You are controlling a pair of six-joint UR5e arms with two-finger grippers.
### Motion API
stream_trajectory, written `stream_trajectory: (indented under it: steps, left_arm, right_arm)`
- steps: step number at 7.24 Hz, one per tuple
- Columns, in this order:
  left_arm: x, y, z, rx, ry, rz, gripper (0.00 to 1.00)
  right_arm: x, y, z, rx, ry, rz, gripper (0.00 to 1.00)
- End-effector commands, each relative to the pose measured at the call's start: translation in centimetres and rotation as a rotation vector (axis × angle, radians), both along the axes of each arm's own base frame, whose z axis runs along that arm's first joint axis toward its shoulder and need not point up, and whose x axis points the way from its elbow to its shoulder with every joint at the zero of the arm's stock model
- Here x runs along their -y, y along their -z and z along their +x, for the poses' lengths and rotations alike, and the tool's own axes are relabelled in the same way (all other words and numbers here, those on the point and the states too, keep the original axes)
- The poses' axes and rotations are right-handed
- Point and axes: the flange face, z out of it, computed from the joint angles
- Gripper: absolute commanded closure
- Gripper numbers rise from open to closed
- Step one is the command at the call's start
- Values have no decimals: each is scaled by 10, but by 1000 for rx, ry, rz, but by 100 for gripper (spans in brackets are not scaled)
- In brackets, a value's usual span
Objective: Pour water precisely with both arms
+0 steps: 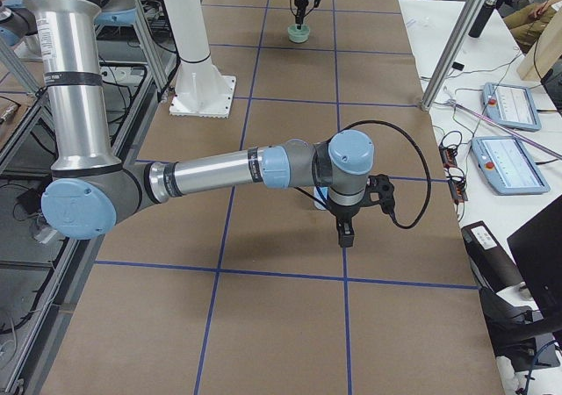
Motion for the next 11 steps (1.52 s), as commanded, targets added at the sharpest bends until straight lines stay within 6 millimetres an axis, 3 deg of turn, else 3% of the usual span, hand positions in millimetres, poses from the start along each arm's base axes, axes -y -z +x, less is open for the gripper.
stream_trajectory:
  steps: [1, 3, 4, 6, 8, 11]
  left_arm:
    - [-1, 8, 0, -25, -2, 16, 100]
    - [-1, 43, 5, -128, -52, -22, 100]
    - [12, 62, 15, -146, -37, -17, 100]
    - [58, 148, 56, -154, 31, -76, 100]
    - [104, 216, 113, -176, 77, -128, 100]
    - [119, 310, 231, -195, 95, -192, 100]
  right_arm:
    - [0, 2, 1, 0, -1, 4, 0]
    - [0, 3, 1, 0, -1, 5, 0]
    - [0, 3, 1, 0, -1, 5, 0]
    - [0, 3, 0, 0, 0, 5, 0]
    - [0, 2, 0, 1, 0, 4, 0]
    - [0, 3, -1, 11, 1, 5, 0]
